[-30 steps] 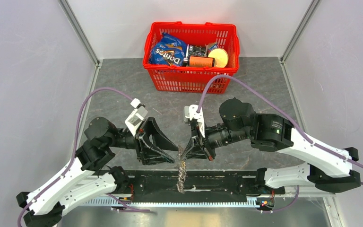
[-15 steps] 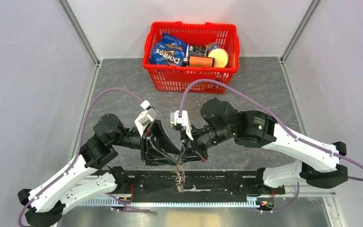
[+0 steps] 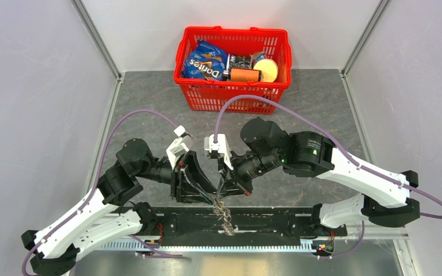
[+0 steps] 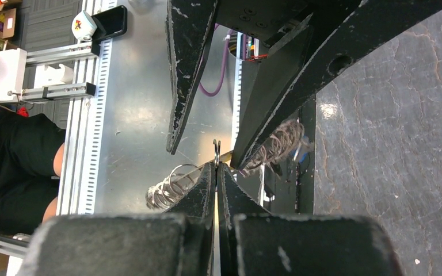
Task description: Put the keys on the keyring
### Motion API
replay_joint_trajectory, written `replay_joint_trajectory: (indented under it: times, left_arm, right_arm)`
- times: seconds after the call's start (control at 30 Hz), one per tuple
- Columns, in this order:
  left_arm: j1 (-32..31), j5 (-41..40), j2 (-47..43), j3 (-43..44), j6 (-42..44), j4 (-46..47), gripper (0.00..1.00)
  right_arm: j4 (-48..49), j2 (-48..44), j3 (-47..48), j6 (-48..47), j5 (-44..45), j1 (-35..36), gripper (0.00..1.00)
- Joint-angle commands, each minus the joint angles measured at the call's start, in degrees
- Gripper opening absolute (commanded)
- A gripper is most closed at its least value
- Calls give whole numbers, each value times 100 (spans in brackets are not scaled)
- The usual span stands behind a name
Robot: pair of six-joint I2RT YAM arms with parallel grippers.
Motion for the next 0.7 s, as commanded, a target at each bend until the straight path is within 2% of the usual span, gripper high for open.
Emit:
replay_joint_trajectory:
  times: [0.0,0.2,0.67]
  left_arm:
    - [-25,148,-63,205,335,-357,47]
    - [-27,92,-65,262,410,-472,43]
    - [-25,12,36,342,488,-537,41]
  right_arm:
    - [44,-9,336,-100,-62,13,0]
    - [-16,42,313,-124,-114,20,0]
    - [39,121,231,-142,-219,21,0]
